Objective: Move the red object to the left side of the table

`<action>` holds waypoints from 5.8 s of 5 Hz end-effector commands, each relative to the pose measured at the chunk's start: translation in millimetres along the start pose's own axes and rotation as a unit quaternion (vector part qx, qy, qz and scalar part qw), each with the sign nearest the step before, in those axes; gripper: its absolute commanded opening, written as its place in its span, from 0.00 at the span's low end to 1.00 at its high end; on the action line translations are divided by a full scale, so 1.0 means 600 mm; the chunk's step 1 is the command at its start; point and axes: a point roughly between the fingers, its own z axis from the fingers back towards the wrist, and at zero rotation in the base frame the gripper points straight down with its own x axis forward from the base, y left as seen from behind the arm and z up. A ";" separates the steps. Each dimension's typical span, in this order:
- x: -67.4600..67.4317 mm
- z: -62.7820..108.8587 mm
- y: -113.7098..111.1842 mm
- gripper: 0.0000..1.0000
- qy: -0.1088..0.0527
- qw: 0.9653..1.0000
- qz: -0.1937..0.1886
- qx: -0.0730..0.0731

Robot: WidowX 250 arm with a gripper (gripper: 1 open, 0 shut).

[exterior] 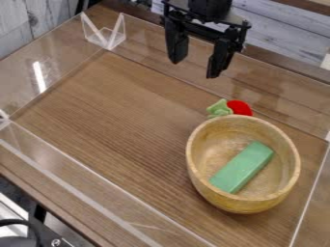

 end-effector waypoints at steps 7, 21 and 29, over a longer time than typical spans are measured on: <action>0.103 -0.061 -0.111 1.00 -0.017 0.829 -0.555 0.066; 0.128 -0.042 -0.081 0.00 -0.073 0.817 -0.531 0.214; 0.105 -0.010 0.027 0.00 -0.109 0.836 -0.476 0.250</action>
